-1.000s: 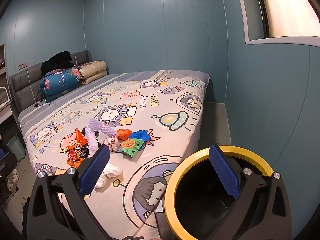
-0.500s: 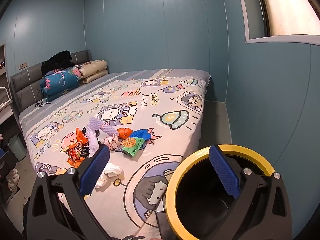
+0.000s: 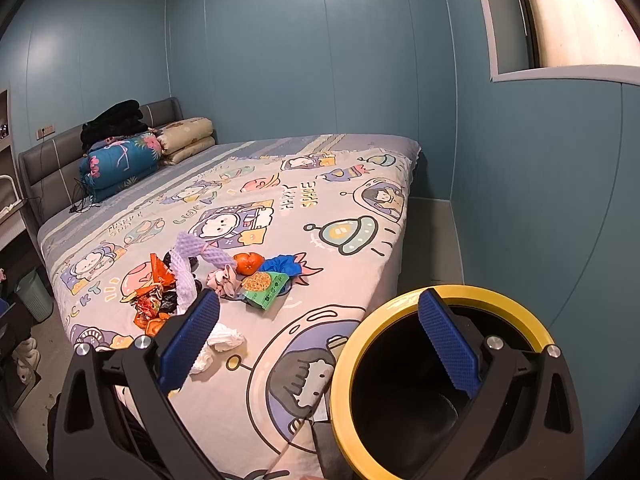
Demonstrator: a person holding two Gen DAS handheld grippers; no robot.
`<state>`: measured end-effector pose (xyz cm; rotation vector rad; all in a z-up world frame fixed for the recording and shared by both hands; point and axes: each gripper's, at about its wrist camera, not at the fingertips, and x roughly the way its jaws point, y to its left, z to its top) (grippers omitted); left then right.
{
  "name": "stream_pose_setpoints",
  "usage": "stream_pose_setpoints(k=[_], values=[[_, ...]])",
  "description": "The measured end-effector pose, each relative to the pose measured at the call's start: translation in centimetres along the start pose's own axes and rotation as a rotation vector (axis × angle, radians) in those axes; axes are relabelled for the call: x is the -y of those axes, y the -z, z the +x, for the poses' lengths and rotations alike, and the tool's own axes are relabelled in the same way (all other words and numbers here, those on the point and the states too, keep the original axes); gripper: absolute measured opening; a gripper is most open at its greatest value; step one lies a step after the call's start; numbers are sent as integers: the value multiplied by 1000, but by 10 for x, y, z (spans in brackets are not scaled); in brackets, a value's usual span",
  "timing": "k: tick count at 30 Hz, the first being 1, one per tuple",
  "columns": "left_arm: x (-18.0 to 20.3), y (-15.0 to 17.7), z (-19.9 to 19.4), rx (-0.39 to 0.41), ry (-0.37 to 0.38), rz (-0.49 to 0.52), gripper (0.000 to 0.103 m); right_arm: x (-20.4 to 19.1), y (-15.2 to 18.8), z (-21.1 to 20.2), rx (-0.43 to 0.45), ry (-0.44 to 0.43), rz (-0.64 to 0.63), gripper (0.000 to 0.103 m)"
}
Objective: Collect trash
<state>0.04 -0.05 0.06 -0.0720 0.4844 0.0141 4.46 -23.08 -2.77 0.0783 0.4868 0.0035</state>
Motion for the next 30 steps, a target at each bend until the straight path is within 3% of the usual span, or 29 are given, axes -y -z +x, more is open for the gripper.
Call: stream_pose_setpoints(k=[30], values=[[1, 3, 2, -4, 1, -1, 96, 1, 0, 1, -11, -1, 4, 95]])
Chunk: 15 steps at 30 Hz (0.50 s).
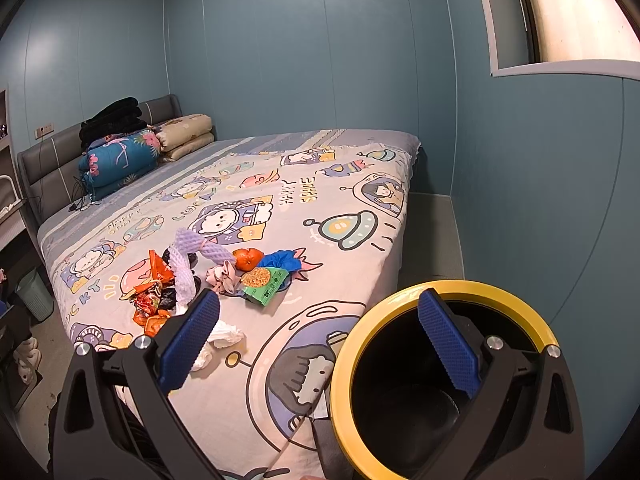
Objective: Collect trash
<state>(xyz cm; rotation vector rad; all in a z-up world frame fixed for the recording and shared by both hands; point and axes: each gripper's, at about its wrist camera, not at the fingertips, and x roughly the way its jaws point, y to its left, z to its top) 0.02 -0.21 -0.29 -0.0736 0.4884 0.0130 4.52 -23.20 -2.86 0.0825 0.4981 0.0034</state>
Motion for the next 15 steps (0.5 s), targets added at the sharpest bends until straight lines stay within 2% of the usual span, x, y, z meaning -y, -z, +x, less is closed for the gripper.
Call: stream_pose_setpoints(k=[15], values=[[1, 2, 1, -3, 1, -1, 96, -1, 2, 2, -7, 1, 2, 95]])
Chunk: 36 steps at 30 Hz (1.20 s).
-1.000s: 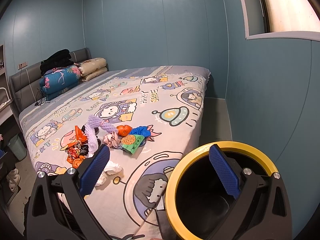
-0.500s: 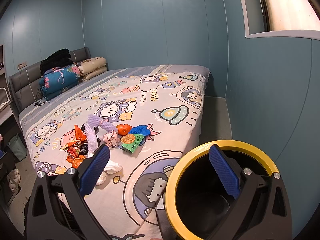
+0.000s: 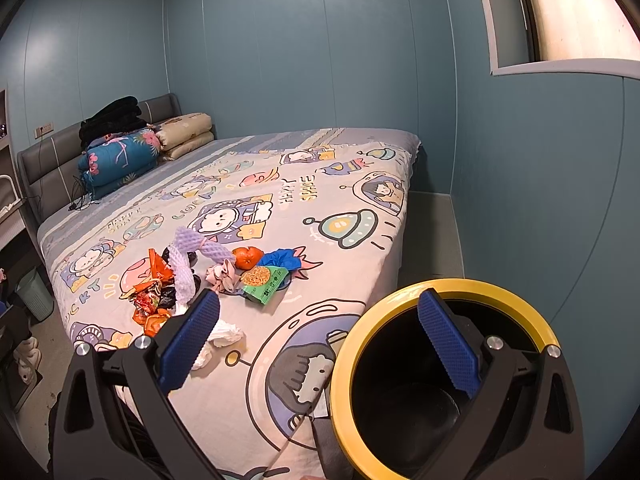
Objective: Collect trash
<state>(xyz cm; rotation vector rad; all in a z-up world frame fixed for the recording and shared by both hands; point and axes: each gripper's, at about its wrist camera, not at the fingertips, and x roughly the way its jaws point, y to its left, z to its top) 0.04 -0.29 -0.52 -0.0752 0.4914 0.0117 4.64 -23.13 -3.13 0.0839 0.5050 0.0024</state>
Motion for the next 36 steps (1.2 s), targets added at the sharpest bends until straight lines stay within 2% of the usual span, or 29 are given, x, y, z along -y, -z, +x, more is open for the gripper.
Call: stream_pose_setpoints(k=[25, 31, 36], values=[[0, 5, 2, -14, 10, -8, 96, 1, 1, 1, -15, 5, 2, 95], [-2, 4, 4, -29, 3, -12, 96, 4, -2, 11, -37, 43, 5, 95], [-4, 4, 4, -28, 12, -13, 96, 11, -7, 29, -80, 28, 37, 95]])
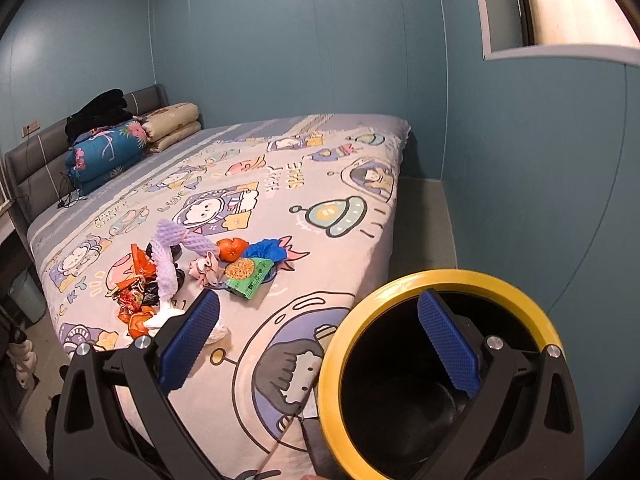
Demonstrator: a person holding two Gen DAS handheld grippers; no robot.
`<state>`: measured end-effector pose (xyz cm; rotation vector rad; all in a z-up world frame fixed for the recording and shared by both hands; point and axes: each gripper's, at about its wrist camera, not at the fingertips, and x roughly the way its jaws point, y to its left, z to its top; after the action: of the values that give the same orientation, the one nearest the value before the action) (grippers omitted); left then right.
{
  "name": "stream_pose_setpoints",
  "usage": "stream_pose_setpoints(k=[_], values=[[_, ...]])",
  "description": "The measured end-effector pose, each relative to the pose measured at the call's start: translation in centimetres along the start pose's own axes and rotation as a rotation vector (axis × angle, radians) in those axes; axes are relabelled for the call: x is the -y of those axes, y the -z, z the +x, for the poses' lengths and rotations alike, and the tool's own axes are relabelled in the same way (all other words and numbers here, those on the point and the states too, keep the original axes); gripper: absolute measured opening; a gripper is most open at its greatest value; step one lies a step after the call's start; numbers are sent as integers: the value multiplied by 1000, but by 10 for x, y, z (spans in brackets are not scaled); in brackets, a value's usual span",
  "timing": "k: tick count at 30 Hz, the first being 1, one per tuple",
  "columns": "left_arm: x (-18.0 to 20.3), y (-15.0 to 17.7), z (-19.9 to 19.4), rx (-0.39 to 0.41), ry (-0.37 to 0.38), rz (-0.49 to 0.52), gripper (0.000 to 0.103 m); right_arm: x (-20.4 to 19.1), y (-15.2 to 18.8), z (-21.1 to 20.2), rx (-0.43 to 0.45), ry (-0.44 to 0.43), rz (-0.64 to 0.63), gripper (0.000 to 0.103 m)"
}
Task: Collect trash
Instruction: 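Grasp the orange wrappers with the left tool while the right tool grasps the purple mesh net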
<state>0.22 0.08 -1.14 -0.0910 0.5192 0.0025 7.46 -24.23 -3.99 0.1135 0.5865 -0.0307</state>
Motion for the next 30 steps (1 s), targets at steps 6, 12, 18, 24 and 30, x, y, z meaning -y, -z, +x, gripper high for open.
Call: stream_pose_setpoints(k=[6, 12, 18, 24, 30], values=[[-7, 1, 9, -30, 37, -9, 96, -10, -15, 22, 9, -27, -28, 95], [-37, -11, 31, -34, 28, -72, 96, -26, -35, 55, -19, -103, -48, 95], [-64, -14, 98, -159, -54, 33, 96, -43, -42, 104, -177, -211, -77, 95], [-112, -13, 169, -301, -14, 15, 96, -79, -40, 135, -281, -378, -181, 95], [-139, -20, 212, -311, 65, -28, 96, -125, -50, 180, -419, -509, -225, 95]])
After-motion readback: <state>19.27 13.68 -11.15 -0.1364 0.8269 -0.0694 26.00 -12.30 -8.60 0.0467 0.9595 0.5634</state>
